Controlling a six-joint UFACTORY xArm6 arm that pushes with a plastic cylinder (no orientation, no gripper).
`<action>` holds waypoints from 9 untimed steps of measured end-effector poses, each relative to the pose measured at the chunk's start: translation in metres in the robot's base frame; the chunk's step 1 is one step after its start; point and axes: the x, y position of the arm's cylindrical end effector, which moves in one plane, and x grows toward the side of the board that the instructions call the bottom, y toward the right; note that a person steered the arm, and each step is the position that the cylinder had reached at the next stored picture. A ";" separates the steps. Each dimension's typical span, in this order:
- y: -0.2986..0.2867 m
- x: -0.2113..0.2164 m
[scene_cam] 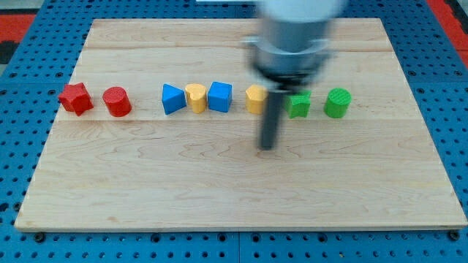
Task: Push the blue cube into the yellow hexagon
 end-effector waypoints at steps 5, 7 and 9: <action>-0.282 -0.098; -0.204 -0.079; -0.087 -0.086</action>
